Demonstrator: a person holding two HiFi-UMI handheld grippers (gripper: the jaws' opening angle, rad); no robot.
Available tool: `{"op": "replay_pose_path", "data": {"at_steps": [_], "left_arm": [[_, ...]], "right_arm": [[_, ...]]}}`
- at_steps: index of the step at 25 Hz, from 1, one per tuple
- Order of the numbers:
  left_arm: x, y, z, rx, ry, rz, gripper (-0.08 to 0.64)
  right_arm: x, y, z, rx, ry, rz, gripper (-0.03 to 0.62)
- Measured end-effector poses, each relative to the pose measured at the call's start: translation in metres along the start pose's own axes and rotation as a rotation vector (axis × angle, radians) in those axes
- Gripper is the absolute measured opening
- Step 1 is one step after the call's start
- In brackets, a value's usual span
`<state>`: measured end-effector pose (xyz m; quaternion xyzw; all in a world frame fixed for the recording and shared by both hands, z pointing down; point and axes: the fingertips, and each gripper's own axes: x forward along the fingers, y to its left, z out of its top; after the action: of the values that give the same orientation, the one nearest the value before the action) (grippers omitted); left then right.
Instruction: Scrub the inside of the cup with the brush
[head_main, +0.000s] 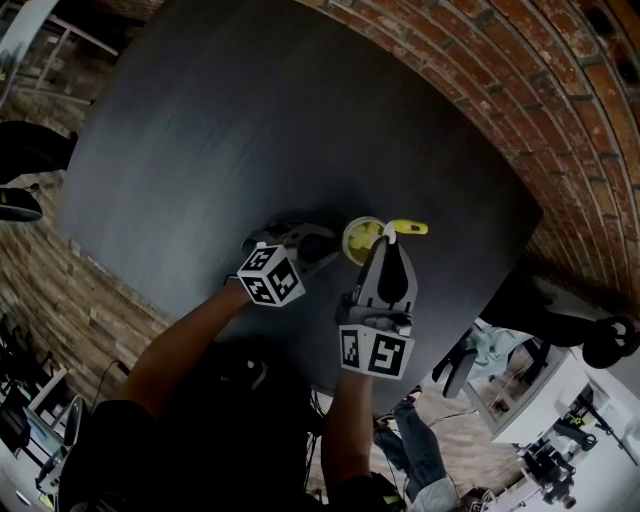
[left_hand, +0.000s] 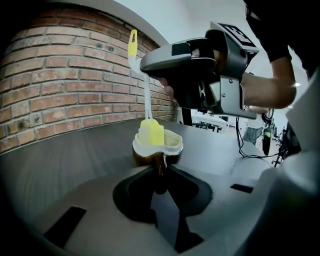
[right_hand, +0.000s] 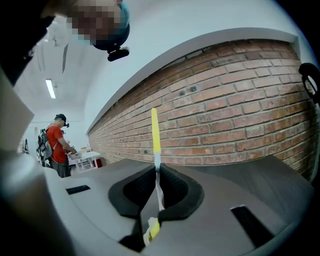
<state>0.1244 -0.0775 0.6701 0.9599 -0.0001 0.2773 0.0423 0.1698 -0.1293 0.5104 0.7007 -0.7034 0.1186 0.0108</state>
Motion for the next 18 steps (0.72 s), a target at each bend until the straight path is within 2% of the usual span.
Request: {"op": "replay_pose_path", "data": {"at_steps": [4, 8, 10, 13, 15, 18], "left_arm": [[0.000, 0.000, -0.001, -0.006, 0.000, -0.002, 0.077], [-0.001, 0.000, -0.001, -0.001, -0.003, -0.004, 0.077], [-0.002, 0.000, 0.000, 0.000, -0.002, -0.006, 0.077], [-0.002, 0.000, 0.000, -0.001, -0.004, -0.005, 0.077], [-0.001, 0.001, -0.001, -0.002, -0.004, -0.005, 0.077], [0.000, 0.001, 0.000, -0.004, -0.003, -0.006, 0.077]], "right_arm": [[-0.010, 0.009, -0.001, 0.037, 0.083, 0.075, 0.044], [-0.023, -0.002, -0.001, 0.094, 0.166, 0.066, 0.044], [-0.029, -0.011, 0.000, 0.045, 0.213, 0.024, 0.044], [-0.035, -0.020, 0.004, -0.093, 0.243, -0.030, 0.044], [-0.034, -0.021, 0.006, -0.163, 0.219, -0.040, 0.044], [-0.028, -0.023, 0.004, -0.208, 0.137, -0.075, 0.044]]}}
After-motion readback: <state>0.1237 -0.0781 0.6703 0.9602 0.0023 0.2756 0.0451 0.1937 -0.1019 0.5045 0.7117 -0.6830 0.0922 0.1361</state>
